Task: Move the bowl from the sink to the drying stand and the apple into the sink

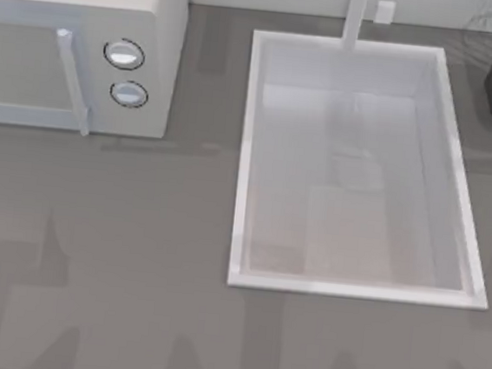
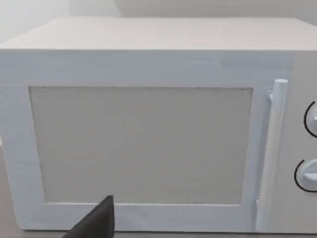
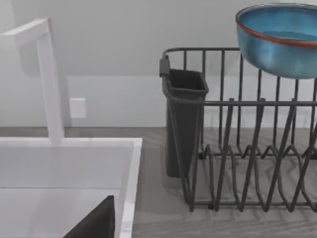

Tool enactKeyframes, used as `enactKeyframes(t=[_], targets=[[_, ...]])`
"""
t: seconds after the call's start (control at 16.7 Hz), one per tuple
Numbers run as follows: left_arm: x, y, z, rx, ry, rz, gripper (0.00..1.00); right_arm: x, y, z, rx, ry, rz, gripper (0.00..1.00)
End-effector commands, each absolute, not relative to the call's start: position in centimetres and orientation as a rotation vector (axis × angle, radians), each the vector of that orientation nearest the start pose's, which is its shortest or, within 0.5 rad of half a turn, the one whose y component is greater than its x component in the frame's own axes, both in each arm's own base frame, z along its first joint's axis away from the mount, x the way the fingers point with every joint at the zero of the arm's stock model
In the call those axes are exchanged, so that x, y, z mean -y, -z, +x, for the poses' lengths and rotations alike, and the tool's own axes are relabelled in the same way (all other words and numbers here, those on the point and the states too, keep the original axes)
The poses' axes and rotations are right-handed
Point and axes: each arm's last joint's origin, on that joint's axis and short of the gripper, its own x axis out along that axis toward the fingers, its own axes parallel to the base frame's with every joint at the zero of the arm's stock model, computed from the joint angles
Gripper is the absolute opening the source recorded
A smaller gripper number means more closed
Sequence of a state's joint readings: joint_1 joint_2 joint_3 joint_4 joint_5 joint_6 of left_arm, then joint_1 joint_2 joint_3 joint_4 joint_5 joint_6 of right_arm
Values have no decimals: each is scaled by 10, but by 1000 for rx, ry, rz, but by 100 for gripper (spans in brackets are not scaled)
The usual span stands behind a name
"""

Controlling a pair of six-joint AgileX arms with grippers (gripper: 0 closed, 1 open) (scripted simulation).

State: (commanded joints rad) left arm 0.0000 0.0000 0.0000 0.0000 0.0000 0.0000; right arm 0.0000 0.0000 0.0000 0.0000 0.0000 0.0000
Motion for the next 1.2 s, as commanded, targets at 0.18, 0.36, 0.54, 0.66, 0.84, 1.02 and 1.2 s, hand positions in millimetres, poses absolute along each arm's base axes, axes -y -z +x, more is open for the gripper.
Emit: enactKeyframes(t=[0.18, 0.36, 0.54, 0.66, 0.84, 1.02, 1.2], targets=[[1, -160, 106, 0, 0, 0, 100, 1, -160, 106, 0, 0, 0, 100], [1, -160, 106, 0, 0, 0, 100, 1, -160, 106, 0, 0, 0, 100], [1, -160, 106, 0, 0, 0, 100, 1, -160, 106, 0, 0, 0, 100], [1, -160, 106, 0, 0, 0, 100, 1, -160, 106, 0, 0, 0, 100], [1, -160, 106, 0, 0, 0, 100, 1, -160, 106, 0, 0, 0, 100], [1, -160, 106, 0, 0, 0, 100, 1, -162, 106, -9, 0, -3, 100], [1, -160, 106, 0, 0, 0, 100, 3, -178, 107, -88, 13, -24, 100]])
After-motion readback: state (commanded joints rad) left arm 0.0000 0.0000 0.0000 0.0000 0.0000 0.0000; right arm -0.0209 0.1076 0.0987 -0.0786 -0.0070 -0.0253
